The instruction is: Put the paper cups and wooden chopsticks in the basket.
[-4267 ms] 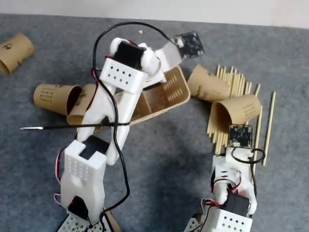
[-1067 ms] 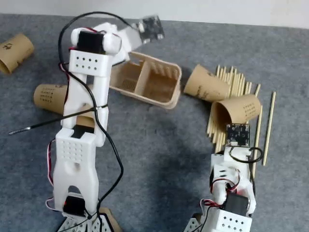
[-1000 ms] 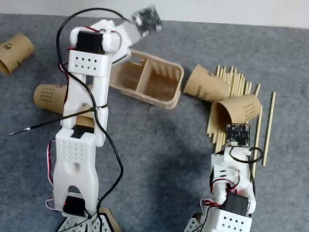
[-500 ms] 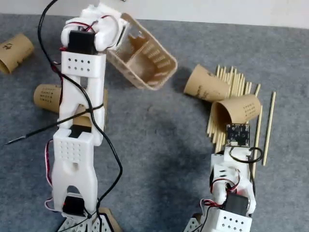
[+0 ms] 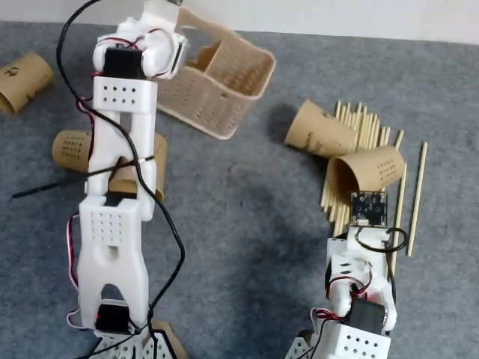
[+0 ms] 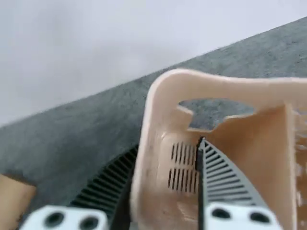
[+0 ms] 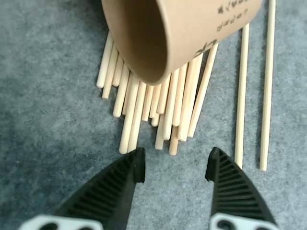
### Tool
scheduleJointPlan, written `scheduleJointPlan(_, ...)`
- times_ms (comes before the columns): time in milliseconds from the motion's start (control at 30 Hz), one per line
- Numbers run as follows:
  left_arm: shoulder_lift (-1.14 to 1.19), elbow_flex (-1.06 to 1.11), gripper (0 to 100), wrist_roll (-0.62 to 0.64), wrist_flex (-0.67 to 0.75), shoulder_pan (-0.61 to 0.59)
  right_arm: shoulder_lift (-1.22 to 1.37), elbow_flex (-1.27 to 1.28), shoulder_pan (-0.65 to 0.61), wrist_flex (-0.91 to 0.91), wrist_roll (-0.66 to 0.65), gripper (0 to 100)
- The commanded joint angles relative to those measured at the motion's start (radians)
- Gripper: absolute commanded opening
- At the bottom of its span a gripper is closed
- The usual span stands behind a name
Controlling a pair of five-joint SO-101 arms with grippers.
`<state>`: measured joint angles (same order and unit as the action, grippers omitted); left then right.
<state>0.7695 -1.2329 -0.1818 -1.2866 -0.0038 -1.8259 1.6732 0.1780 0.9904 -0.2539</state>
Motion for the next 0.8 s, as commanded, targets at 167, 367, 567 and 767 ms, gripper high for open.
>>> scheduleJointPlan(167,0.088,0.001,18,0.084,0.077,-0.059,-0.008,0.027,-0.008,-0.019,-0.034,22.0)
scheduleJointPlan(367,0.021,-0.001,26,0.147,0.118,-0.074,-0.008,0.059,-0.008,-0.024,-0.035,22.0)
scheduleJointPlan(567,-0.019,-0.001,25,0.155,0.186,-0.081,-0.008,0.061,-0.008,-0.024,-0.035,22.0)
scheduleJointPlan(767,-0.124,-0.001,25,0.155,0.218,-0.085,-0.008,0.061,-0.01,-0.024,-0.035,22.0)
